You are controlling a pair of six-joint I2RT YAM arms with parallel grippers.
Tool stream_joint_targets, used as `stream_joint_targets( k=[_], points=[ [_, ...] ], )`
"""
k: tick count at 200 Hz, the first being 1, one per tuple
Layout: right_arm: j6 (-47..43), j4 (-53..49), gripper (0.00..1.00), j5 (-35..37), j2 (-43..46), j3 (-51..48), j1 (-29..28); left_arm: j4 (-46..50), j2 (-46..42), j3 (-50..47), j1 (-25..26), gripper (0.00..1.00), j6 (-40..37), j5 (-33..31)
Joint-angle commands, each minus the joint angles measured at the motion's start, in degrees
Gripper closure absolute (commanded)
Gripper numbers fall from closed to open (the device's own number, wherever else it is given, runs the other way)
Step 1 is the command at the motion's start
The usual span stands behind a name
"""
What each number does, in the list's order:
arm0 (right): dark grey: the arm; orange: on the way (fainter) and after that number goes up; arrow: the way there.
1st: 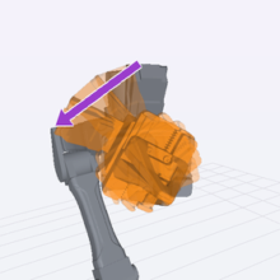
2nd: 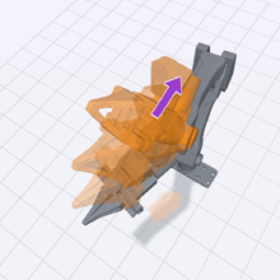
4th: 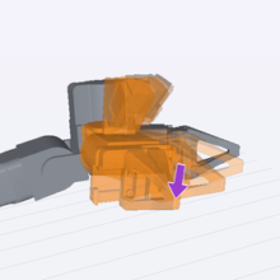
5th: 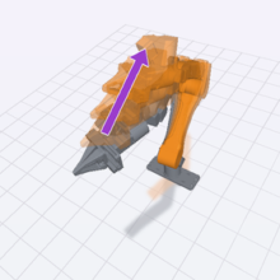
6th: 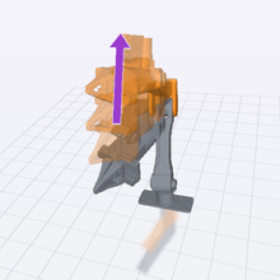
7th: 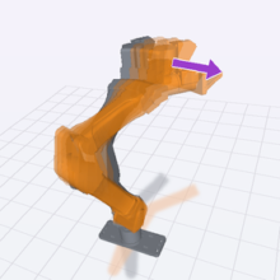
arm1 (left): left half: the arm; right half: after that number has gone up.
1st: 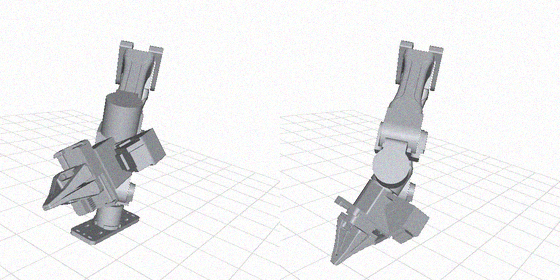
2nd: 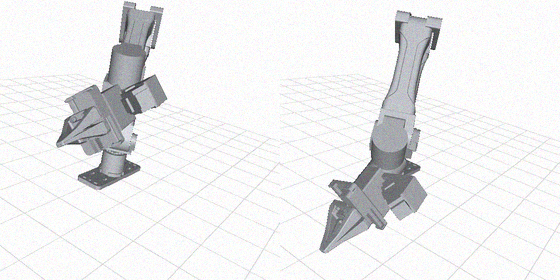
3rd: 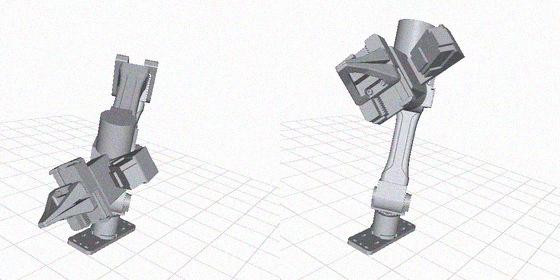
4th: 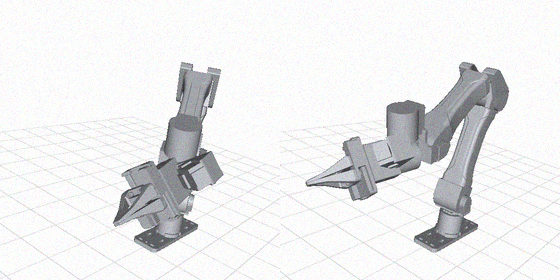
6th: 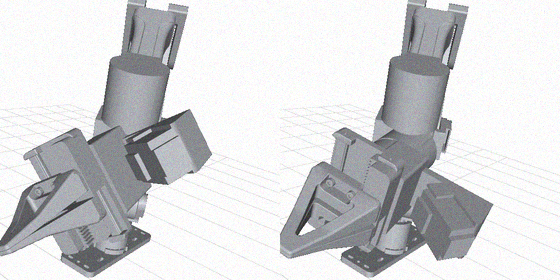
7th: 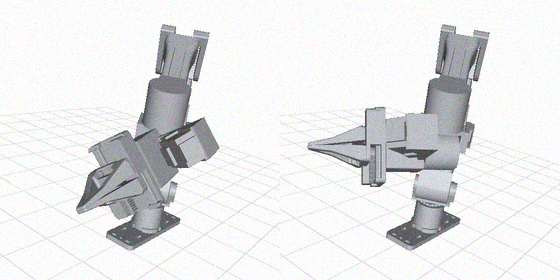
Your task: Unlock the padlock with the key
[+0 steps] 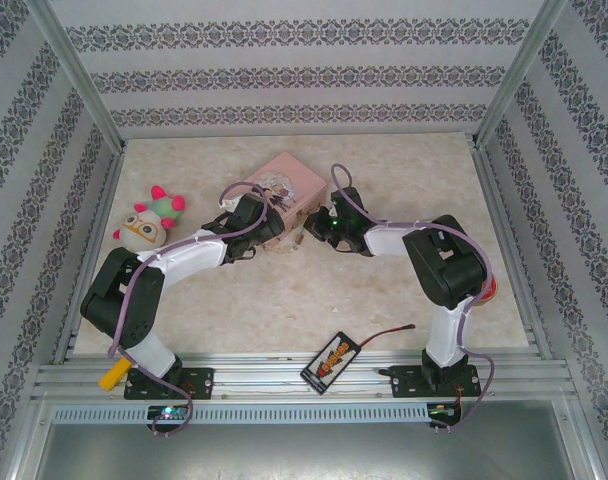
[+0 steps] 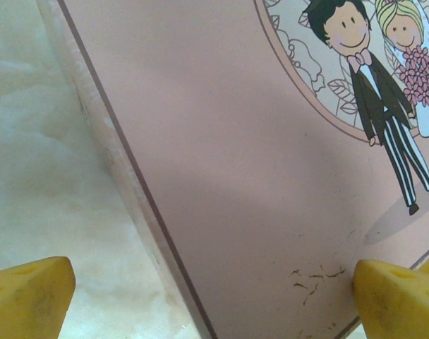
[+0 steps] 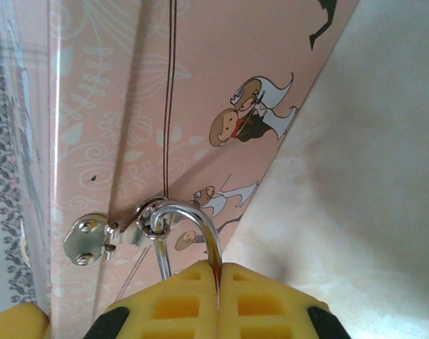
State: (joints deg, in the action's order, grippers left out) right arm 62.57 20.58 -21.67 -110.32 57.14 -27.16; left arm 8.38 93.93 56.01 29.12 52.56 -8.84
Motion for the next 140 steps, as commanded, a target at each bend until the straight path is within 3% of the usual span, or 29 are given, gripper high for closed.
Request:
stream_joint_targets(
  k=[1,140],
  points=[
    [3.48,8.10,1.00,4.86,1.52,-0.96,2.33,4.10,1.87,-1.74,-0.73,0.01,-0.08,0.14],
    [4.67,10.36,1.00,5.32,1.10,-1.74,3.51,3.58,0.77,-2.74,-1.15,0.01,0.08,0.57]
  ],
)
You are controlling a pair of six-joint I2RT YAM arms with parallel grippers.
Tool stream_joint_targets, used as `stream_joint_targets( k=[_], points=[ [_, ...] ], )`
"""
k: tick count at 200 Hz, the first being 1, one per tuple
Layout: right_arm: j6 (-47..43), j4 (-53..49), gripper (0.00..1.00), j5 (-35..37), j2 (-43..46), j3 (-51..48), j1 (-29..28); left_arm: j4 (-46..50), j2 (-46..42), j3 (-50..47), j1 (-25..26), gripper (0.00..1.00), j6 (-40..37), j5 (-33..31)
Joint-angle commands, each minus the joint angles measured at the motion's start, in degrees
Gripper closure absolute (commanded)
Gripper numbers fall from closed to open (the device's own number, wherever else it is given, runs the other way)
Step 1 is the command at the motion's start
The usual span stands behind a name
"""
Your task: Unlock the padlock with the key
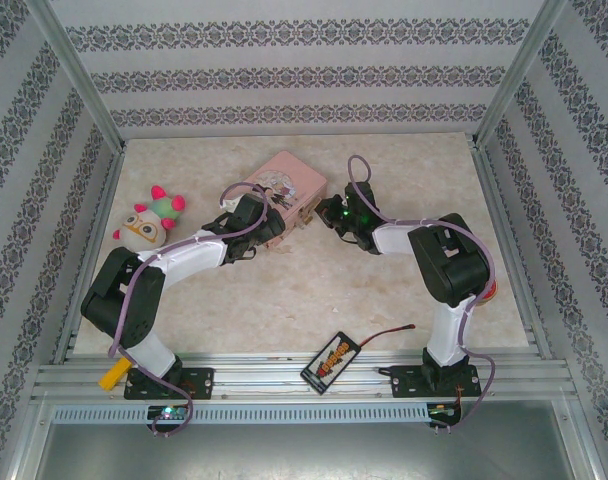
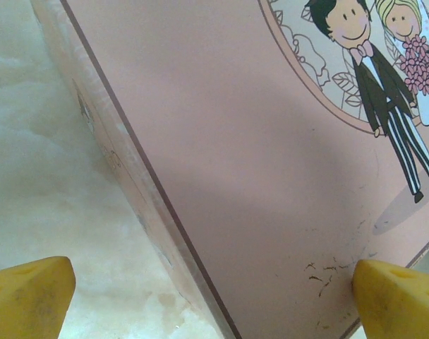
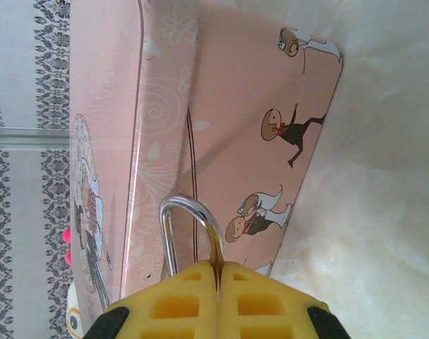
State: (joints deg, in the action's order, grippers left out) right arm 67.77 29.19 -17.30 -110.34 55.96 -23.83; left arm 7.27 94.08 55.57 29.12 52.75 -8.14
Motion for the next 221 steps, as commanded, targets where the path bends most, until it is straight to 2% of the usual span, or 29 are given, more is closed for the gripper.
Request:
stream_joint_targets(
  k=[1,76,139,221],
  points=[
    [-0.57,1.75,1.00,0.91,1.20,-0.62,0.19,4.65,0.60,-2.39,-1.12,0.01,-0.07,-0.08],
    [-4.99,-1.89,1.00,-3.56,8.03,-6.93,1.39,1.76,-2.55,-5.27,-2.81,0.01,0.96,1.94],
    [-10.75,-7.78,1.00,-14.81,12.04,-10.62,5.02,2.08,-6.59,-6.08,-3.25,0.01,0.97,1.99],
    [-24.58,-22.05,1.00,-26.31,15.13,-9.72,10.35,2.41,-10.52,-8.44,-3.87,0.01,1.65,1.90]
  ],
)
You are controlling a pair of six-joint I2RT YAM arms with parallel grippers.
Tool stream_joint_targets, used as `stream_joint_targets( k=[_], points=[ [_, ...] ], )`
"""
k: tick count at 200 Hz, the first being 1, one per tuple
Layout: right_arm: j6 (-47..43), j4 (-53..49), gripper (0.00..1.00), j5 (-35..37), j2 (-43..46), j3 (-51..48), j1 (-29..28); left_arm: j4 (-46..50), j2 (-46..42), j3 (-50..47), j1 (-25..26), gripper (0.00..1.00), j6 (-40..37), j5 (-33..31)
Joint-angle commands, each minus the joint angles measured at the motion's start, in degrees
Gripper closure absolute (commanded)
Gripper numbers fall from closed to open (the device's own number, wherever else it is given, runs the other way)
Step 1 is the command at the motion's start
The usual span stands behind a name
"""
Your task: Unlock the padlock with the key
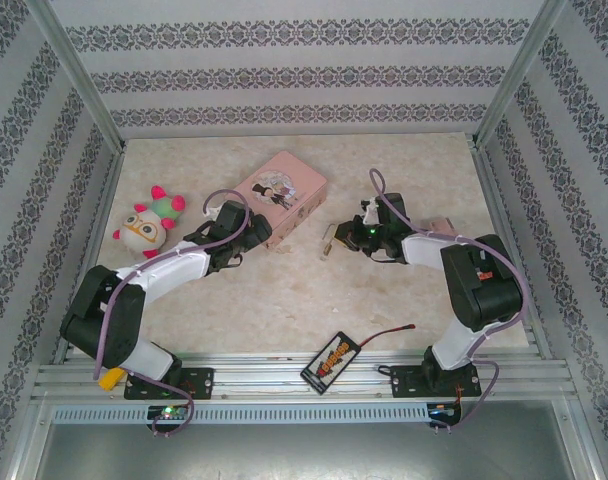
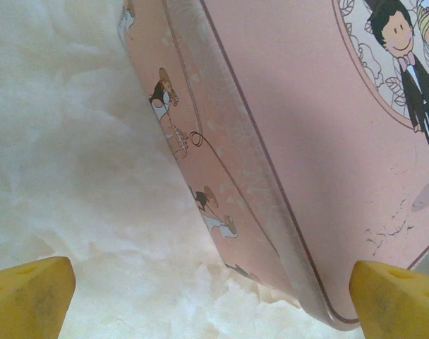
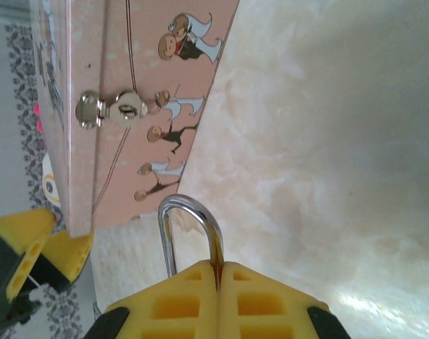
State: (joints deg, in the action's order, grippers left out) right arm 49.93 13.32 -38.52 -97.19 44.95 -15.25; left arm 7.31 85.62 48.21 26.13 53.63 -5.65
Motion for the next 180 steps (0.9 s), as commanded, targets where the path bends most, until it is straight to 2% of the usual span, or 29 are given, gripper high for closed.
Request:
stream_joint_targets(
  k=[1,82,180],
  points=[
    [-6.85,-6.46,1.00,-5.17,1.99,1.33,1.82,2.36,-2.14,-1.13,-0.85,0.01,0.78,-0.59],
    [-23.00,-25.73,1.00,-6.67,-0.24,8.43,5.32,2.39,-4.65,-3.05,-1.43,0.01,1.66,-0.86],
    [-29.51,-32.58,1.00,-8.18,-8.21,14.87,5.90,2.40,-5.45,-3.09,-1.84,0.01,1.65,-1.10]
  ],
)
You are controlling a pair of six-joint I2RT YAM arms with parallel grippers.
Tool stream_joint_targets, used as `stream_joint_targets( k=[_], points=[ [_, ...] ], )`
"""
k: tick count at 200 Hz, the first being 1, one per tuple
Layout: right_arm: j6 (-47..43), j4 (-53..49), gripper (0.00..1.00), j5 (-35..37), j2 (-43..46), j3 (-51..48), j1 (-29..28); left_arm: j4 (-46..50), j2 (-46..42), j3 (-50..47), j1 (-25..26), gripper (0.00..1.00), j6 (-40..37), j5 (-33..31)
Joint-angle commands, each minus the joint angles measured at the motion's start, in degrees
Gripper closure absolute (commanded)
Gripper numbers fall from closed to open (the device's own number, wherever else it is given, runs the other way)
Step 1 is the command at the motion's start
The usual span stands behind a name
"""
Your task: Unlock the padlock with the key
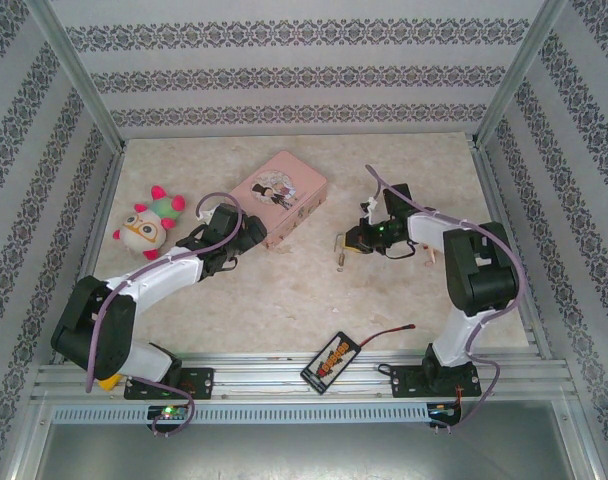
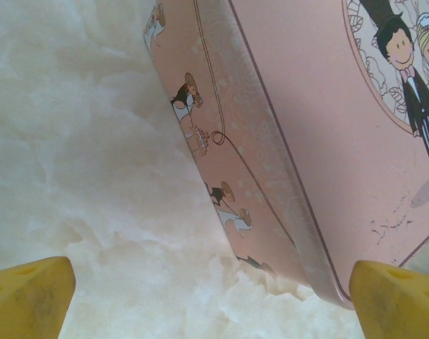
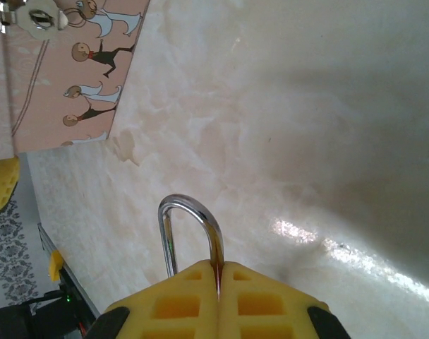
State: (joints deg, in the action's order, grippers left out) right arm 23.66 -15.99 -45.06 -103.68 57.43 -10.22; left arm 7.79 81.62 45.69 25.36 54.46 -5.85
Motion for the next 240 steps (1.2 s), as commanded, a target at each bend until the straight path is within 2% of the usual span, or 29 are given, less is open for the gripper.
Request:
stream_joint_targets(
  k=[1,74,145,179,213,240],
  points=[
    [-3.30,-3.31,1.00,-1.63,-1.75,2.41,0.89,1.90,-1.46,-0.55,-1.09,0.01,0.82,-0.87],
    [-8.22,-10.21,1.00,2.45,-2.57,4.10,2.85,1.97,-1.73,-0.69,-1.48,0.01,0.74,-0.87],
    [-11.97,-15.99,1.00,9.40,-1.64,5.03,4.69,2.34,-2.71,-1.15,-1.70,0.01,0.83,-1.12],
    [-11.53,-16.85,0.76,11.68,-0.95,5.23,4.73,2.19,-3.20,-0.78,-1.67,0.01,0.83,-0.49],
    [-11.44,-18.92,0.64,15.77,2.54,6.39,4.61,1.97,-4.49,-0.52,-1.95,0.01,0.65,0.26],
    [-11.56,-20.11,0.59,19.32,5.49,9.62,3.94,1.55,-5.09,-0.47,-2.48,0.01,0.52,0.91]
  ],
)
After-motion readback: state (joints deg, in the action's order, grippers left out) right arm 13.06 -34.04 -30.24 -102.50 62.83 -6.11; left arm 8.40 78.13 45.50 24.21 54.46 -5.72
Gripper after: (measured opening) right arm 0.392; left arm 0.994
